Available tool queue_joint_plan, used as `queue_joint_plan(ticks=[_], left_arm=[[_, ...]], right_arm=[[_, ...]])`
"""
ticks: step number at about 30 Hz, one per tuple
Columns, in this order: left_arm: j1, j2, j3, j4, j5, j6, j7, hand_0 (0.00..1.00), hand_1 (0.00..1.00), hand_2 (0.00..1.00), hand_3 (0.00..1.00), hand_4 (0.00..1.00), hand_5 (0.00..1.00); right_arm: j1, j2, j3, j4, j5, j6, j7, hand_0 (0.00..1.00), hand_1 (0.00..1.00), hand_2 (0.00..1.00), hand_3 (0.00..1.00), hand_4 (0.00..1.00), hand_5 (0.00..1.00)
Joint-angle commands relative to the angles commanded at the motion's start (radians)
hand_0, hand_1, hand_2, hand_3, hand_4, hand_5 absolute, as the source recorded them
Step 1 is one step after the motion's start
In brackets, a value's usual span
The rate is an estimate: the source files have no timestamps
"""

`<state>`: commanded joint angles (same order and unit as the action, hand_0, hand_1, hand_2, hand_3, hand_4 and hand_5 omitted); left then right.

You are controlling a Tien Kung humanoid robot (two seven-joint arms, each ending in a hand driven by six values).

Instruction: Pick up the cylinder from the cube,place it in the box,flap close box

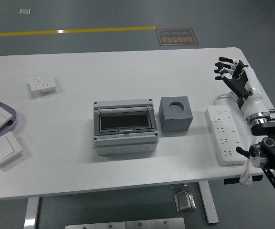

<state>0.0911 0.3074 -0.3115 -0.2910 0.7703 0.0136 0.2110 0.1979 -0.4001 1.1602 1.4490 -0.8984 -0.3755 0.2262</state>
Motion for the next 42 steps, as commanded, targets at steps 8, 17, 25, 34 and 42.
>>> queue_joint_plan(ticks=[8, 17, 25, 34, 42], left_arm=[[0.016, -0.014, -0.014, 0.001, 0.002, -0.001, 0.0, 0.646, 0.649, 0.68, 0.708, 0.724, 0.335], [0.005, -0.02, -0.009, -0.001, 0.0, -0.001, 0.0, 0.647, 0.649, 0.68, 0.709, 0.724, 0.335], [-0.002, -0.015, -0.013, 0.001, 0.007, -0.002, 0.0, 0.647, 0.649, 0.68, 0.711, 0.725, 0.336], [-0.007, -0.019, -0.012, 0.004, 0.01, -0.002, -0.001, 0.647, 0.65, 0.68, 0.711, 0.725, 0.337], [-0.007, -0.019, -0.004, 0.009, 0.003, -0.002, -0.001, 0.647, 0.65, 0.68, 0.711, 0.726, 0.338]], right_arm=[[-0.021, -0.002, 0.044, 0.008, 0.002, 0.012, 0.006, 0.599, 0.608, 0.629, 0.643, 0.695, 0.332], [-0.041, -0.015, 0.081, 0.008, -0.012, 0.012, 0.004, 0.645, 0.618, 0.636, 0.646, 0.719, 0.316], [-0.031, -0.014, 0.1, 0.007, -0.012, 0.019, 0.011, 0.65, 0.623, 0.636, 0.645, 0.726, 0.327], [-0.039, -0.012, 0.11, 0.005, 0.018, 0.02, 0.048, 0.651, 0.626, 0.637, 0.647, 0.735, 0.319], [-0.033, -0.013, 0.109, 0.001, 0.026, 0.026, 0.056, 0.657, 0.626, 0.638, 0.647, 0.749, 0.304]])
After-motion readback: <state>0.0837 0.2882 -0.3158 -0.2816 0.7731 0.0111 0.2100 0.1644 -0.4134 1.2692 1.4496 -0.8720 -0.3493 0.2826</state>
